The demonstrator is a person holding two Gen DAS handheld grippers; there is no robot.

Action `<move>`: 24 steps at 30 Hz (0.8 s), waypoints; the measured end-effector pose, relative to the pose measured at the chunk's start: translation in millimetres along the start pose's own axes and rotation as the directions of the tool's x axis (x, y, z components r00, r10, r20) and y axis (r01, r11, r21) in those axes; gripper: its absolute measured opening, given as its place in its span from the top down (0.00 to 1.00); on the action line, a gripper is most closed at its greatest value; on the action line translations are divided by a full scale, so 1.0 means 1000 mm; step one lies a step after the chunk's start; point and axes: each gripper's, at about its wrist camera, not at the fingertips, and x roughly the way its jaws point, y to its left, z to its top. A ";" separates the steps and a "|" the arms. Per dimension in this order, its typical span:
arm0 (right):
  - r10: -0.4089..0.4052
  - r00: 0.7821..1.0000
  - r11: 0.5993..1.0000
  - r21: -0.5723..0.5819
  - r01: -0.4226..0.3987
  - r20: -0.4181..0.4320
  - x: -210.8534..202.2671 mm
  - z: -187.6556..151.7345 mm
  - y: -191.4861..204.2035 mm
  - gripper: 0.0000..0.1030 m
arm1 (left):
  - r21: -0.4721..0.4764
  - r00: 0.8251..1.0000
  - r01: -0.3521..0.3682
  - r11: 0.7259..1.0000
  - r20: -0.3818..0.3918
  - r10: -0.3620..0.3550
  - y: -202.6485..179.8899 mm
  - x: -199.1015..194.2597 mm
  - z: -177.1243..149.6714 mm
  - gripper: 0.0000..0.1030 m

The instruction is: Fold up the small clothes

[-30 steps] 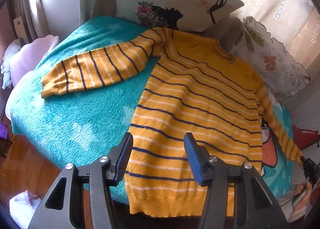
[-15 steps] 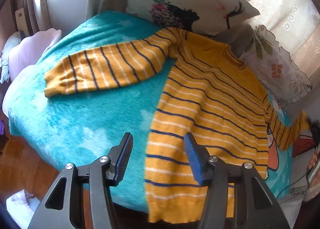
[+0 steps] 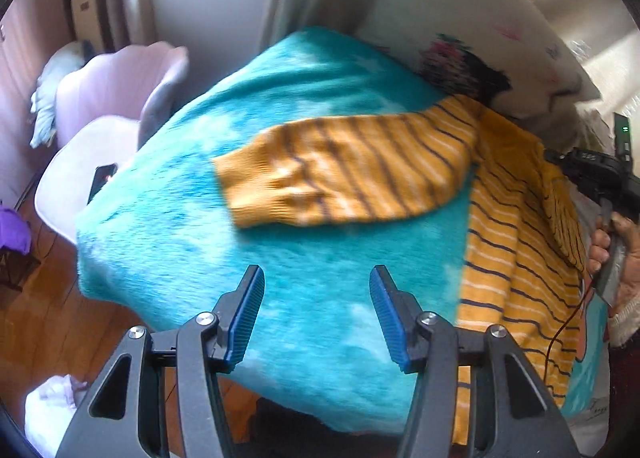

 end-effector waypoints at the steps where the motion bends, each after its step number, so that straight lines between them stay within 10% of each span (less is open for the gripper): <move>1: 0.005 1.000 1.000 -0.004 -0.005 -0.023 0.015 0.000 0.008 0.85 | -0.010 1.000 -0.003 1.000 -0.004 0.003 0.007 0.001 0.002 0.48; 15: 0.158 0.979 0.987 0.000 -0.160 -0.130 0.077 -0.002 0.071 0.56 | -0.087 1.000 -0.019 0.996 0.000 0.019 0.063 0.008 0.018 0.46; 24: 0.257 0.929 0.897 -0.291 -0.332 -0.268 0.073 -0.066 0.206 0.42 | -0.205 0.997 -0.077 0.976 0.015 0.082 0.111 -0.003 0.013 0.44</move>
